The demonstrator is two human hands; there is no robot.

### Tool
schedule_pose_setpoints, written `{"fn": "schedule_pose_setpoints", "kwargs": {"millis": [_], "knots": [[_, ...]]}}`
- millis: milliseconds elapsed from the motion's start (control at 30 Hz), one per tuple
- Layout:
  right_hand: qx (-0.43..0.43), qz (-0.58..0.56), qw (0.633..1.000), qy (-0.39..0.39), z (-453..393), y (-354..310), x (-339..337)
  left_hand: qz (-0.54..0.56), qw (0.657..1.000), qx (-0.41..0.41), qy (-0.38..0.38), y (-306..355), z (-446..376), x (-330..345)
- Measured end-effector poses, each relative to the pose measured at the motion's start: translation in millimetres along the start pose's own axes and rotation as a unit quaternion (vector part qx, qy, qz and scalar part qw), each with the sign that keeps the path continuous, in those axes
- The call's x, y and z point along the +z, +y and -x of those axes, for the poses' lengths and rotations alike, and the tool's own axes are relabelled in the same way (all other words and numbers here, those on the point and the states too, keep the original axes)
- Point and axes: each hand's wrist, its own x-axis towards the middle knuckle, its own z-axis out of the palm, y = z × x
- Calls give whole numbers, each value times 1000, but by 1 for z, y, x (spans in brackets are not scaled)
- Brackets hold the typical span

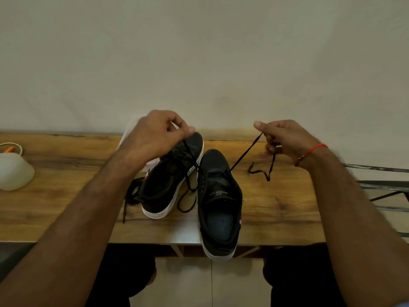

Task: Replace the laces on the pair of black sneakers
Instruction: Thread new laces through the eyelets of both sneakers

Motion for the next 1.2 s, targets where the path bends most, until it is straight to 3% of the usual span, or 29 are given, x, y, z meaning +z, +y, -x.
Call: {"fn": "schedule_pose_setpoints", "kwargs": {"millis": [100, 167, 300, 400, 467, 533, 600, 667, 800, 867, 933, 1033, 1200], "knots": [[-42, -113, 993, 1, 6, -14, 3, 137, 990, 28, 17, 18, 9, -11], [-66, -130, 989, 2, 11, -24, 7, 197, 979, 44, -11, 27, 15, -17], [-116, -12, 992, 39, 25, -39, 15, 253, 962, 65, -77, 37, 24, -25], [-155, 109, 978, 89, 36, -48, 19, 273, 955, 87, -71, 46, 35, -26], [-178, 144, 966, 122, 42, -51, 21, 197, 974, 108, -27, 47, 42, -26], [-181, 170, 953, 172, 43, -48, 19, -44, 995, 91, 25, 39, 46, -30], [-130, 279, 927, 213, 38, -35, 13, -318, 947, 12, 48, 29, 52, -30], [-53, 428, 882, 189, 31, -16, 10, -351, 935, -8, 42, 23, 55, -19], [-67, 386, 919, 38, 20, 8, 32, -181, 980, 82, 22, -1, 40, 31], [-57, 395, 916, -31, 15, 18, 52, -150, 988, 43, -21, -18, 28, 59], [-39, 420, 904, -76, 11, 28, 70, -190, 980, 1, -62, -34, 20, 83], [-32, 440, 893, -86, 2, 40, 82, -246, 964, -30, -93, -49, 16, 103], [-18, 447, 890, -93, -6, 42, 77, -274, 959, -42, -61, -55, 9, 101]]}}
